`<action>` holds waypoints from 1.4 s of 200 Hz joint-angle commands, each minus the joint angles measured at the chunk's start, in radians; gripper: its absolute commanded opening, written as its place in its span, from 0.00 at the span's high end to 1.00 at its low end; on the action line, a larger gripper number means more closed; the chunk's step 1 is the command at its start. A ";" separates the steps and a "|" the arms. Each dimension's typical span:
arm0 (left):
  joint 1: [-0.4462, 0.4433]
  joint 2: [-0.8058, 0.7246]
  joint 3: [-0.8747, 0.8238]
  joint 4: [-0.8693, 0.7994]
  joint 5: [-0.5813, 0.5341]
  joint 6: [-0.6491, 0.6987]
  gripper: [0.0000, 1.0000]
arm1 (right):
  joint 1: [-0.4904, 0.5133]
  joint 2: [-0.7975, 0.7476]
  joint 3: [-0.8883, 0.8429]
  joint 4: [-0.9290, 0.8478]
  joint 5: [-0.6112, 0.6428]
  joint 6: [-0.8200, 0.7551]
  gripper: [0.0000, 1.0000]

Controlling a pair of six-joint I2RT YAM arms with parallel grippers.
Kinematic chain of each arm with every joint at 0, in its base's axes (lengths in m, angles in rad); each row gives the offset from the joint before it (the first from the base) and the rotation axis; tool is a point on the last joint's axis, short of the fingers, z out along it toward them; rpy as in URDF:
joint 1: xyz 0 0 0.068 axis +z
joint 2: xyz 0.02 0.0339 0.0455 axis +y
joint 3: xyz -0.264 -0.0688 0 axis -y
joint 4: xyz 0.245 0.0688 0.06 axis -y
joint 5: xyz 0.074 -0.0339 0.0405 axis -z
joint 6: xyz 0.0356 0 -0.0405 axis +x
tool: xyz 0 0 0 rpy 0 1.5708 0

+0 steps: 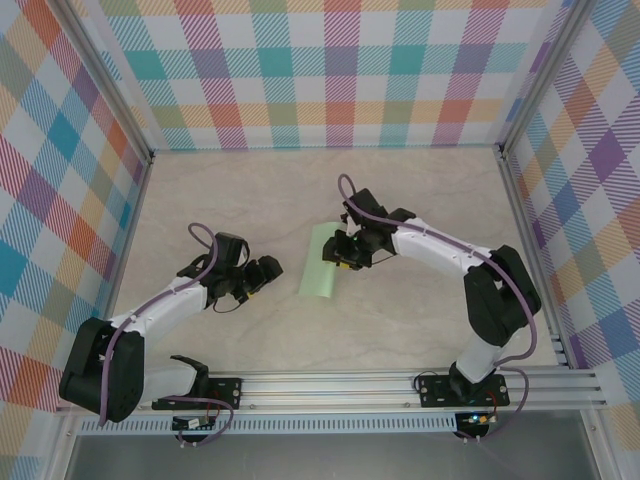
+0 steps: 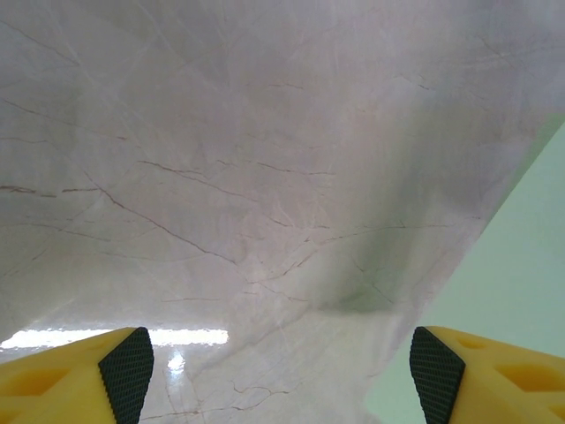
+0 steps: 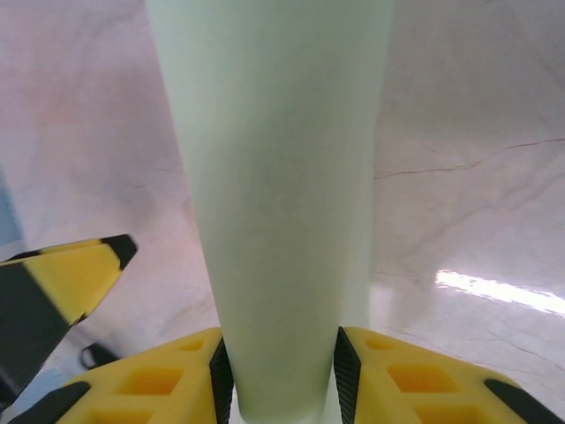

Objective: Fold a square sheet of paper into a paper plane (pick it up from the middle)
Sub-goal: Fold the square sheet of paper in half at the center of the table.

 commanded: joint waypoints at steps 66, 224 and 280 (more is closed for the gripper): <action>-0.021 -0.024 0.026 0.054 0.098 -0.021 0.19 | -0.124 0.072 -0.178 0.086 -0.128 -0.089 0.52; -0.074 -0.185 0.006 -0.075 0.113 0.018 0.19 | -0.124 -0.005 -0.191 -0.008 -0.035 -0.099 0.37; -0.073 -0.263 -0.004 -0.149 0.122 0.052 0.21 | -0.124 -0.049 -0.225 -0.030 -0.010 -0.113 0.36</action>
